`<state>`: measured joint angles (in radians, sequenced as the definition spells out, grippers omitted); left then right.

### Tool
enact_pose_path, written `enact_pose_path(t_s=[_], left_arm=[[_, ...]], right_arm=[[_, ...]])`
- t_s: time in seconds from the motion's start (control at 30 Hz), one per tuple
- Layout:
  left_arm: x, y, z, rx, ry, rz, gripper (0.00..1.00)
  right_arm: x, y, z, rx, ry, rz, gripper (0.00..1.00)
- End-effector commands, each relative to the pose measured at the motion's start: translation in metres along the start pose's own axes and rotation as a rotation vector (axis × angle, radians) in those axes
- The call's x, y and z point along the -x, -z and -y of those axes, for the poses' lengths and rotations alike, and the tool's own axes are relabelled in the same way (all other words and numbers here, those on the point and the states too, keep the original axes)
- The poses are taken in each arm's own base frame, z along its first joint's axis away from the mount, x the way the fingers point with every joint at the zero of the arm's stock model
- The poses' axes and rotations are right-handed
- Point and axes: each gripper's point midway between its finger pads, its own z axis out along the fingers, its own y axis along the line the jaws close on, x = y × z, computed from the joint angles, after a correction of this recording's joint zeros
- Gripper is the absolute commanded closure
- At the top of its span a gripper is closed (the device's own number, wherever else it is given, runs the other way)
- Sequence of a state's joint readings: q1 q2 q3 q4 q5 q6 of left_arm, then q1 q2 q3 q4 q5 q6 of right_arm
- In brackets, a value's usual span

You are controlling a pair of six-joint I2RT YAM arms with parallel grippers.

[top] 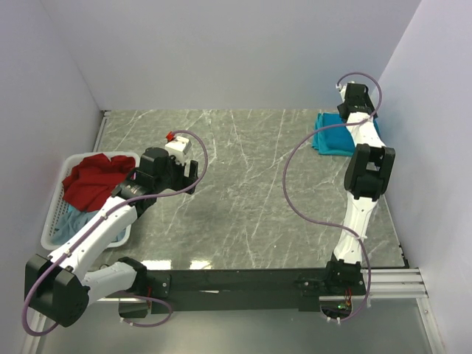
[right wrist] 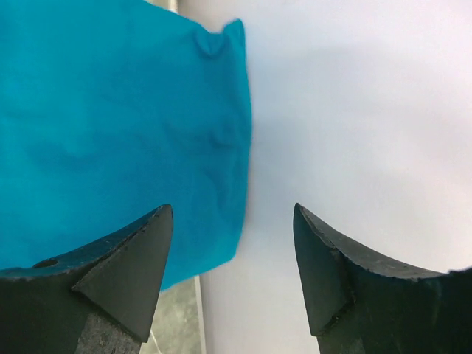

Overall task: Fold and stack the t-shirts
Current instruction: Neatly place the folded tshirt to the corner

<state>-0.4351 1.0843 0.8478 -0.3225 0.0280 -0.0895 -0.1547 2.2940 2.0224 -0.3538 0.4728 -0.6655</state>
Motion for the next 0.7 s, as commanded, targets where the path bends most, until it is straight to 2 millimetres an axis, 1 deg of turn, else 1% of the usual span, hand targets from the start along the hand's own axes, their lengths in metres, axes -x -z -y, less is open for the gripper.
enact_pose_path(t_s=[0.0,0.1,0.13,0.17,0.2,0.23,0.27,0.37,0.4,0.47,0.5,0.53,0.6,0.63,0.67], left_arm=[[0.016,0.006,-0.001,0.002,-0.011,0.052,0.14],[0.018,0.008,-0.001,0.0,-0.012,0.061,0.14],[0.018,0.009,-0.001,-0.001,-0.01,0.061,0.14],[0.018,0.009,0.0,-0.005,-0.01,0.062,0.13],[0.019,0.009,0.0,-0.006,-0.01,0.065,0.13],[0.018,0.009,0.0,-0.006,-0.01,0.063,0.13],[0.018,0.009,0.0,-0.006,-0.01,0.063,0.13],[0.019,0.009,0.001,-0.008,-0.011,0.065,0.13],[0.018,0.009,0.0,-0.006,-0.01,0.062,0.13],[0.017,0.009,0.0,-0.006,-0.009,0.059,0.13],[0.016,0.008,0.0,-0.006,-0.009,0.057,0.13],[0.017,0.008,0.0,-0.004,-0.009,0.059,0.13],[0.016,0.007,0.0,-0.003,-0.01,0.054,0.13],[0.015,0.007,-0.001,0.001,-0.01,0.052,0.13],[0.015,0.007,-0.001,-0.001,-0.011,0.05,0.13]], right_arm=[[0.024,0.027,0.041,-0.083,-0.089,0.065,0.27],[0.031,0.043,0.04,-0.033,-0.103,0.089,0.27],[0.032,0.046,0.036,-0.005,-0.101,0.091,0.28],[0.035,0.052,0.022,0.087,-0.086,0.108,0.28],[0.037,0.059,0.017,0.142,-0.1,0.121,0.28],[0.039,0.065,0.004,0.228,-0.092,0.137,0.28],[0.038,0.077,-0.021,0.381,-0.076,0.151,0.28],[0.039,0.095,-0.059,0.56,-0.078,0.15,0.28],[0.038,0.095,-0.073,0.606,-0.096,0.144,0.28],[0.04,0.093,-0.082,0.614,-0.116,0.128,0.28],[0.037,0.087,-0.094,0.626,-0.137,0.099,0.28],[0.042,0.085,-0.094,0.622,-0.15,0.103,0.29],[0.04,0.075,-0.103,0.621,-0.186,0.071,0.32],[0.041,0.073,-0.103,0.61,-0.194,0.067,0.38],[0.041,0.069,-0.104,0.598,-0.214,0.062,0.41]])
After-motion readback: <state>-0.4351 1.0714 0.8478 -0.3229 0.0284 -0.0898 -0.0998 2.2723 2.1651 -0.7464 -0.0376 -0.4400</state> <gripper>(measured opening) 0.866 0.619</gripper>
